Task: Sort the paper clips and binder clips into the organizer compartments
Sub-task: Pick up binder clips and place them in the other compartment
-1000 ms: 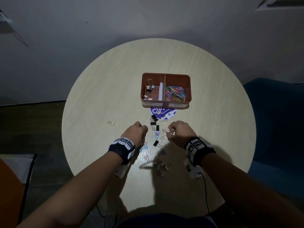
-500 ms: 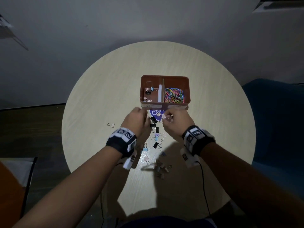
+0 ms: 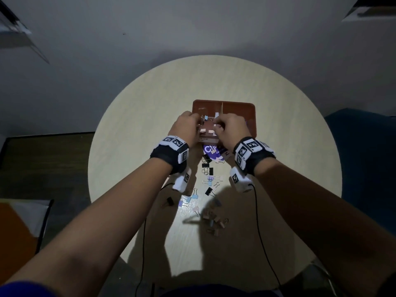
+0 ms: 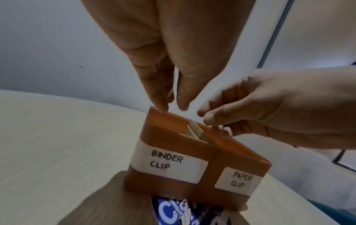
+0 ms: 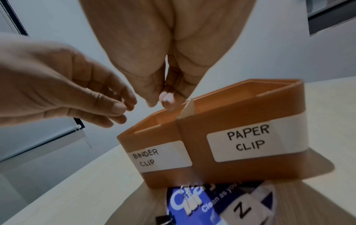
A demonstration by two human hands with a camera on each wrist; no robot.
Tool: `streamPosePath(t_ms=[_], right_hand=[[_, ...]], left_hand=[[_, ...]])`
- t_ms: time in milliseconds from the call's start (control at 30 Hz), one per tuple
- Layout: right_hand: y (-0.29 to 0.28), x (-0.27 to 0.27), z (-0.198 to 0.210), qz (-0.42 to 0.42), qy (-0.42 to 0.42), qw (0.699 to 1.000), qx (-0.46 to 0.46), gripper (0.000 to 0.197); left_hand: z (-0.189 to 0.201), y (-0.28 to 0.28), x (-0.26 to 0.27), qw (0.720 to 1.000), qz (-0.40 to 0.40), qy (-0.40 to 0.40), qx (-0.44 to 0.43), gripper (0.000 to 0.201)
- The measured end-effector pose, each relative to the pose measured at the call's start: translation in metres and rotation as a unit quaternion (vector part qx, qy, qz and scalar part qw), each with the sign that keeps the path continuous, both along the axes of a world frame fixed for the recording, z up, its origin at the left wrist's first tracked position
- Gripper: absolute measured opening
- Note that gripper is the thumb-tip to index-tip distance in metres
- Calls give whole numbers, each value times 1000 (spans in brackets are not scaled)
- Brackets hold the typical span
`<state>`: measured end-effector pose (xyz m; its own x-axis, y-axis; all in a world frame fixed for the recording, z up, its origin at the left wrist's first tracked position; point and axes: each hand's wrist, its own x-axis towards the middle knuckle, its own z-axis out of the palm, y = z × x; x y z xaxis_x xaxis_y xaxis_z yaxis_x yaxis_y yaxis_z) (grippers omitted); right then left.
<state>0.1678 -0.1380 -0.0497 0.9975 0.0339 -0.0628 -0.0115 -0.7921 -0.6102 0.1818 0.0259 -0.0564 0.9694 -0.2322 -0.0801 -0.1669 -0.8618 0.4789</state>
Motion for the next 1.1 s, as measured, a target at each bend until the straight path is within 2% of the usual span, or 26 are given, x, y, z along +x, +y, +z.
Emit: streamPosePath(t_ms=[133,300,400,500,567,667,867,1033,1100], right_hand=[[-2,-23,-12,9,-9,1000,25,19],[0,-57,-41,58,50,997,1,22],[5,-61,-60,83,87,992,-30,22],[16,-57,-73,148,108,980,-74,31],[25,-54,-81,201,102,967,-118,36],[31,-52,-86,236,97,950,-177,28],[27,-52,-84,188,103,964,-158,23],[23,-62,-78,134,94,982,-97,16],[20,-67,-75,111,98,986,-78,14]], left_hand=[[-14,38,-14,997,68,13,-17,16],[-48,96,-47,984,140,99,42,11],[-72,119,-70,986,99,104,79,20],[-87,127,-84,992,39,79,90,25],[-91,128,-88,993,50,73,78,24],[-94,130,-95,993,68,66,70,21],[-95,137,-110,991,63,105,46,20],[-85,130,-131,981,-67,184,14,20],[-86,125,-141,975,-93,200,20,21]])
